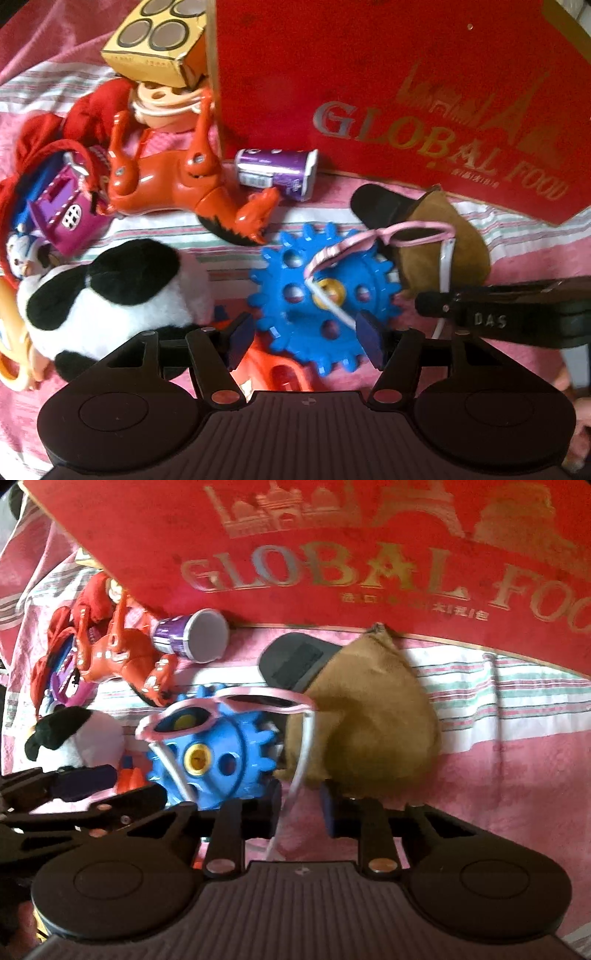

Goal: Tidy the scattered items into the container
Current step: 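Move both grippers toward the pink sunglasses lying on the blue gear, then close the left gripper on the sunglasses strap while the right gripper closes on the temple, then carry the sunglasses with both grippers into the red box and open both, then move both grippers back from the box to the toys on the cloth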

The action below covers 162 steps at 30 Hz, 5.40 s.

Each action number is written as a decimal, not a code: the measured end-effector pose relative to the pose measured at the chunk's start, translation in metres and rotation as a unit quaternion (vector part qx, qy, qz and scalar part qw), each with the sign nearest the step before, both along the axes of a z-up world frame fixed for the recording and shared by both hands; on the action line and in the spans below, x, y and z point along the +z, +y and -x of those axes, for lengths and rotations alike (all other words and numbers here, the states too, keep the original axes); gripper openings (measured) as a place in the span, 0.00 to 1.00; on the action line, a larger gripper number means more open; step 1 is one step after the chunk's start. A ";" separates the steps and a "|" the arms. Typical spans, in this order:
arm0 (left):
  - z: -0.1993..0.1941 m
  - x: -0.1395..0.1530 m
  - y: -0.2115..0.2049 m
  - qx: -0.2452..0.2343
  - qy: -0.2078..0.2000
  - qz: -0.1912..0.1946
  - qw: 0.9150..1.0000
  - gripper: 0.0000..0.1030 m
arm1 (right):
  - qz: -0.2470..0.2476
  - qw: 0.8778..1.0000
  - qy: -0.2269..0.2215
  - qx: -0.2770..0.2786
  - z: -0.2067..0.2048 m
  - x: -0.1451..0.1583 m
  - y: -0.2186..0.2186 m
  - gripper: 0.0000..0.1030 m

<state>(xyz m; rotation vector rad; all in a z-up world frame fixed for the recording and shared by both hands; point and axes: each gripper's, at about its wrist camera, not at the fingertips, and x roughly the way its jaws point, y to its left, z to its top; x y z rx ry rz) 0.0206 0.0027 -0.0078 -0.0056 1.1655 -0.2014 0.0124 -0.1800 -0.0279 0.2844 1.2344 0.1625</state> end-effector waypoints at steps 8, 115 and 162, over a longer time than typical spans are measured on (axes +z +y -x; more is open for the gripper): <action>-0.008 -0.013 -0.017 -0.006 0.012 -0.015 1.000 0.69 | -0.004 1.000 -0.016 0.016 0.004 0.001 -0.011 0.08; 0.034 0.095 -0.041 -0.009 -0.113 -0.026 0.993 0.06 | 0.024 0.988 -0.141 0.051 0.017 0.111 -0.020 0.08; -0.123 0.207 -0.184 -0.125 -0.226 -0.090 0.962 0.91 | 0.091 0.948 -0.296 -0.069 -0.084 0.215 -0.164 0.85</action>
